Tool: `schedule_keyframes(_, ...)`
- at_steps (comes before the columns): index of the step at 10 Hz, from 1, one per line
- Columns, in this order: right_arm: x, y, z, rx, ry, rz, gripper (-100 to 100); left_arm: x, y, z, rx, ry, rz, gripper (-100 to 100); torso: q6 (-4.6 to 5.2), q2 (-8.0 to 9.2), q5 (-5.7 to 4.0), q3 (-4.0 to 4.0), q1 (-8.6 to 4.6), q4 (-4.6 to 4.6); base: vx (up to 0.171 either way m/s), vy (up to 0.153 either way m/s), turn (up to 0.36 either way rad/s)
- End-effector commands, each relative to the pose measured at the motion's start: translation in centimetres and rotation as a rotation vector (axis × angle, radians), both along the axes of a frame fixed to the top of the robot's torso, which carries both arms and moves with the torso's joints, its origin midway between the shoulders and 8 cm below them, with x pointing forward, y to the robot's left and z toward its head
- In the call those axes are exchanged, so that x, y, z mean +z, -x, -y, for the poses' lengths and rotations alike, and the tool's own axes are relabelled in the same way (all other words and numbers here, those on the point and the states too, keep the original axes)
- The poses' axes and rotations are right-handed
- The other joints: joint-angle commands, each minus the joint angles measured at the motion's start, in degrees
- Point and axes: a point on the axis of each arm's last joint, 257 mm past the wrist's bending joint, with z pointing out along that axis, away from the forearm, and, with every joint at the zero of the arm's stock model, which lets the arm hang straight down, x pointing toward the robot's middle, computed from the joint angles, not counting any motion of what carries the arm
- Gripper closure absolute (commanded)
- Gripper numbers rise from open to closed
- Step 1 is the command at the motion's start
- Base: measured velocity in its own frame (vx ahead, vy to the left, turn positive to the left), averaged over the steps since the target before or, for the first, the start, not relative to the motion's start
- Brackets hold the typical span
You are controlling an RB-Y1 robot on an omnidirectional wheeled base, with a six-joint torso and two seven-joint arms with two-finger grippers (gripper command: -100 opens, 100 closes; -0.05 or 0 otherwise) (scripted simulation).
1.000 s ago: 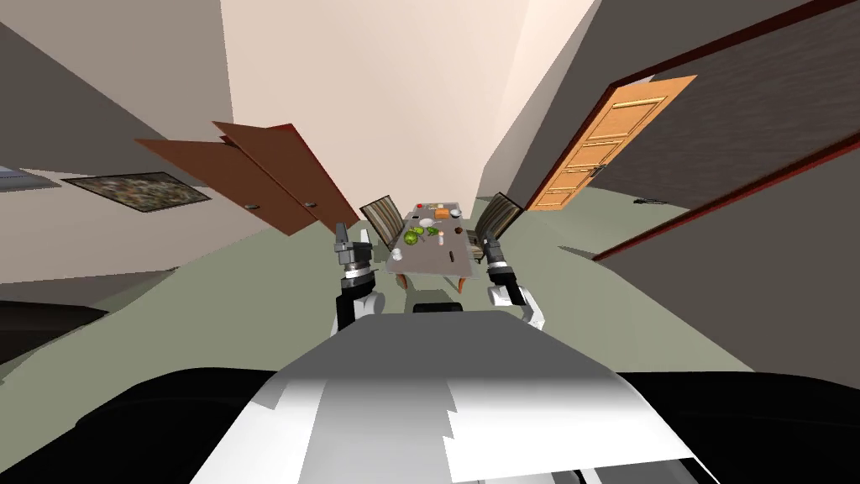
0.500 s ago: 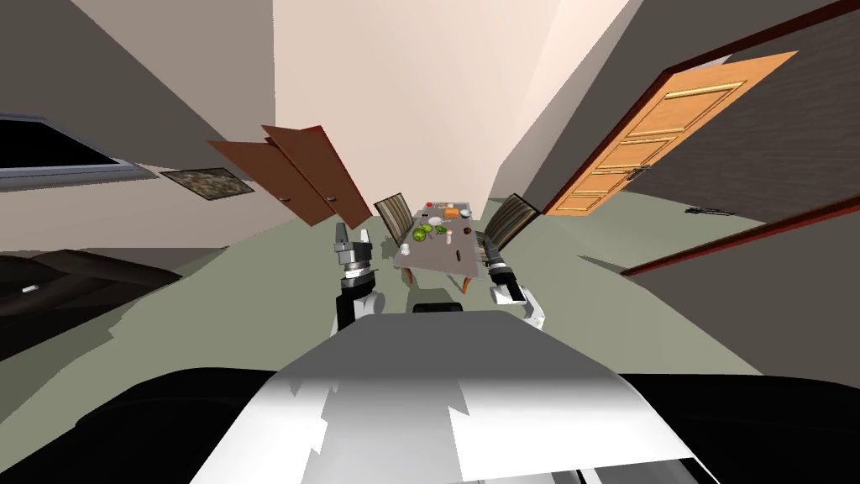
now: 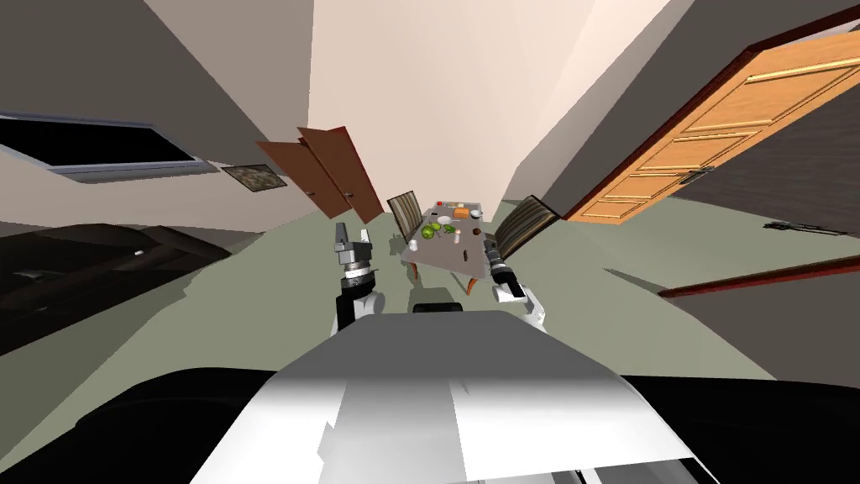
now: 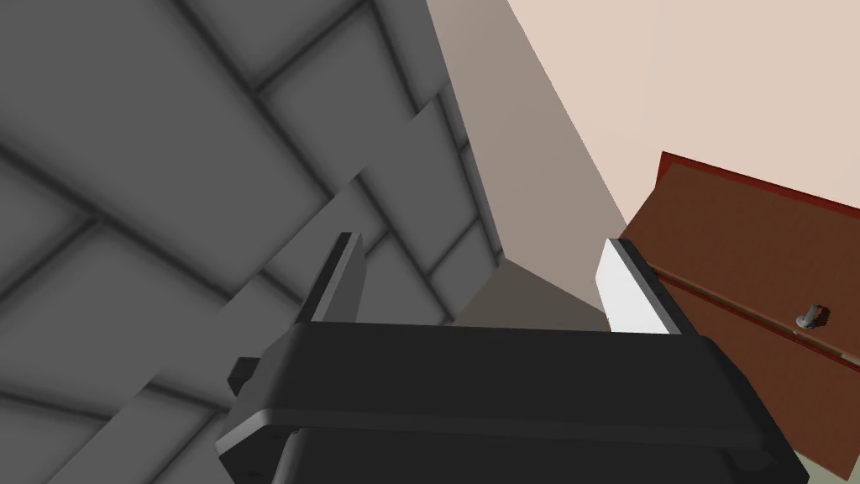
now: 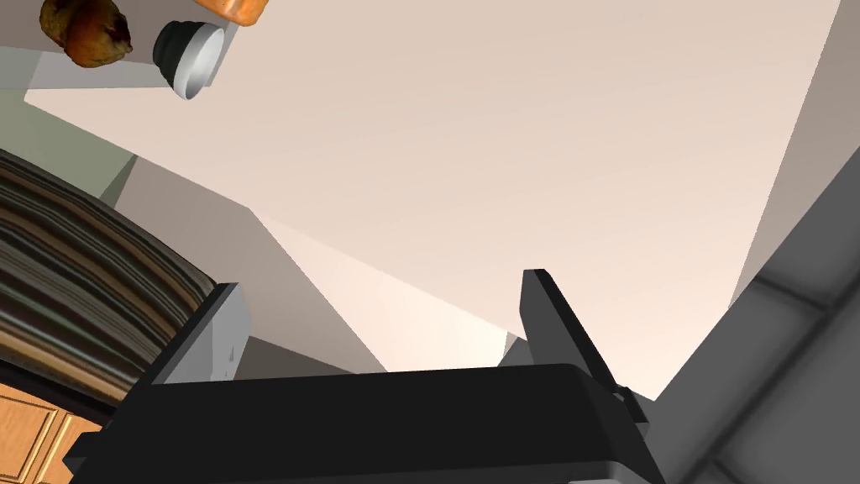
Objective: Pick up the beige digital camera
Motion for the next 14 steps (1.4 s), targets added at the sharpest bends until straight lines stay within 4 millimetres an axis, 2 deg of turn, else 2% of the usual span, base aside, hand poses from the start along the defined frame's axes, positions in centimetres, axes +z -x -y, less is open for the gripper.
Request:
schedule_keyframes(1, -2.3, -0.2, 1.6, -0.027, 0.042, -0.070, -100, 0.0, 0.0, 0.0, 0.000, 0.000, 0.000, 0, 0.00, 0.00, 0.00, 0.00, 0.00, 0.00, -0.056, 0.010, 0.265)
schedule_keyframes(2, -2.9, -0.1, 1.7, -0.030, 0.054, -0.082, -100, 0.0, 0.0, 0.0, 0.000, 0.000, 0.000, 0, -0.05, 0.02, 0.00, 0.01, 0.00, 0.00, -0.045, 0.003, 0.188)
schedule_keyframes(3, -4.8, -0.3, 3.3, -0.053, 0.080, -0.141, -100, 0.0, 0.0, 0.0, 0.000, 0.000, 0.000, 0, -0.01, -0.01, -0.01, -0.01, -0.02, 0.00, -0.048, 0.011, 0.294)
schedule_keyframes(4, -5.2, -0.2, 3.4, -0.055, 0.095, -0.151, -100, 0.0, 0.0, 0.0, 0.000, 0.000, 0.000, 0, -0.04, -0.01, 0.00, -0.01, 0.00, 0.00, -0.036, 0.006, 0.198)
schedule_keyframes(7, -8.3, -0.3, 6.5, -0.096, 0.154, -0.259, -100, 0.0, 0.0, 0.0, 0.000, 0.000, 0.000, 0, 0.02, -0.06, -0.01, -0.03, -0.06, -0.02, -0.037, 0.003, 0.271)
schedule_keyframes(12, -14.3, 1.3, 10.6, -0.146, 0.228, -0.443, -100, 0.0, 0.0, 0.0, 0.000, 0.000, 0.000, 0, -0.02, -0.09, -0.01, -0.05, -0.05, -0.01, -0.027, 0.001, 0.222)
schedule_keyframes(13, -14.3, 1.3, 10.6, -0.146, 0.228, -0.443, -100, 0.0, 0.0, 0.0, 0.000, 0.000, 0.000, 0, 0.03, -0.10, -0.01, -0.06, -0.08, -0.02, -0.006, -0.006, -0.028)
schedule_keyframes(14, -15.5, 1.7, 12.1, -0.161, 0.254, -0.499, -100, 0.0, 0.0, 0.0, 0.000, 0.000, 0.000, 0, 0.05, -0.14, -0.02, -0.08, -0.09, -0.03, -0.014, -0.002, 0.324)
